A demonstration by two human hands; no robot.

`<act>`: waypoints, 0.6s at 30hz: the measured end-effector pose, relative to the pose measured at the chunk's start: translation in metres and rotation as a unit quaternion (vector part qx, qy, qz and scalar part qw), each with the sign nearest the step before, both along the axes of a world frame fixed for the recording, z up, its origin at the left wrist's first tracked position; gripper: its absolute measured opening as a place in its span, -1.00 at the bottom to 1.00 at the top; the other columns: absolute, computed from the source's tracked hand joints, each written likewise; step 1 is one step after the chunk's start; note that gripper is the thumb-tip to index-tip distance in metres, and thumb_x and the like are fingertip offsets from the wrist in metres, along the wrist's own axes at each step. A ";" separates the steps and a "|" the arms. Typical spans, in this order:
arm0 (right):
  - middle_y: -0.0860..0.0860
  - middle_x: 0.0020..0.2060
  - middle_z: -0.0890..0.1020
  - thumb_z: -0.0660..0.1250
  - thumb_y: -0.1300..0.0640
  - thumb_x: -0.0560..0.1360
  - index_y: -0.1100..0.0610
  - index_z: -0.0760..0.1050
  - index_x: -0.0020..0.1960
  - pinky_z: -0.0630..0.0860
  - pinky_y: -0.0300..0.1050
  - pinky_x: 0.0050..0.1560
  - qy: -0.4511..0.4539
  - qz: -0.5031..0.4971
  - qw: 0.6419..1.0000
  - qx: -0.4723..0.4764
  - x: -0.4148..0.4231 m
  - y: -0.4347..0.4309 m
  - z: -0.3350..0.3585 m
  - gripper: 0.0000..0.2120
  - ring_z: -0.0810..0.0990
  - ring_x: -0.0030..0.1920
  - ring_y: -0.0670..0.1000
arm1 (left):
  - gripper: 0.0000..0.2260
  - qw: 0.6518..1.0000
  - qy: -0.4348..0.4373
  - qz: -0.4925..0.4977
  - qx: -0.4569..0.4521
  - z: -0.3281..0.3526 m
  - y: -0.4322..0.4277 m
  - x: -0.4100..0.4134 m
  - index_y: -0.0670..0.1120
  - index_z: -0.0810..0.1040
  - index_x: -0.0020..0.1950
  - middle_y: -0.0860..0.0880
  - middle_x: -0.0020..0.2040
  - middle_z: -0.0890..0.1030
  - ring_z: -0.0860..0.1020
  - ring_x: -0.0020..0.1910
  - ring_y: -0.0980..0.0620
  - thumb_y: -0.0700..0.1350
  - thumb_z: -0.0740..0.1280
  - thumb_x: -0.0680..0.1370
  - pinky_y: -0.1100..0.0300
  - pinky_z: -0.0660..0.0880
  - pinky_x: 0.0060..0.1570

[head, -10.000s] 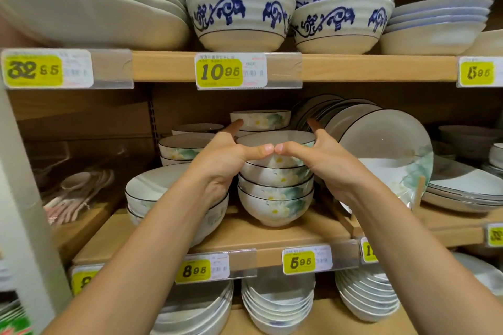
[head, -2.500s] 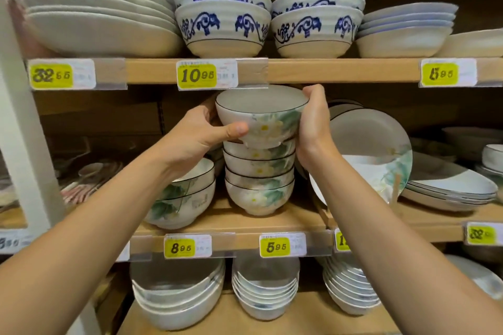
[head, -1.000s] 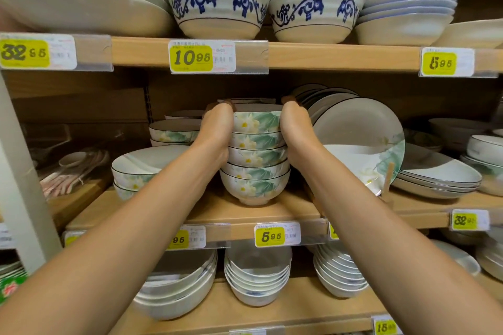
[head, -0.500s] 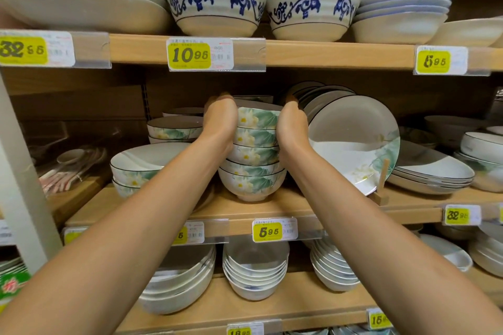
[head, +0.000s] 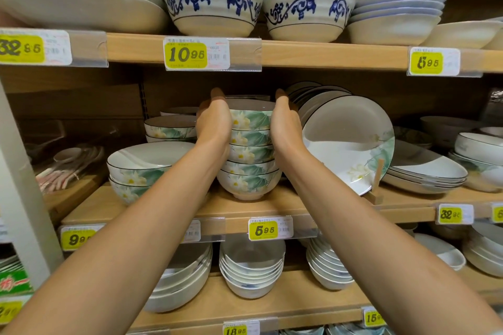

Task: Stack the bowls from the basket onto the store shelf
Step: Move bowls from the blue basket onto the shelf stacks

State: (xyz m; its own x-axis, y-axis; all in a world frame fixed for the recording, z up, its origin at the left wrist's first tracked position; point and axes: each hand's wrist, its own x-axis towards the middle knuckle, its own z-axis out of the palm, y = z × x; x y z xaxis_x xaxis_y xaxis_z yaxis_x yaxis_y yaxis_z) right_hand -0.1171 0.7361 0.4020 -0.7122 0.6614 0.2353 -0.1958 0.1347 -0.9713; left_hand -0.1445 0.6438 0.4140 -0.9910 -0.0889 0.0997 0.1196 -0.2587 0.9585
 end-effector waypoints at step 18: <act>0.10 0.28 0.51 0.04 -0.30 0.48 0.14 0.33 0.42 0.41 0.06 0.26 -0.036 0.021 0.999 0.027 0.004 -0.002 -0.002 -0.31 0.50 0.22 0.14 | -0.39 0.995 -0.046 -0.078 0.029 -0.015 -0.001 -0.013 -0.10 0.60 0.18 -0.19 0.06 0.67 0.66 -0.03 -0.19 0.31 0.00 0.55 -0.05 0.59 0.05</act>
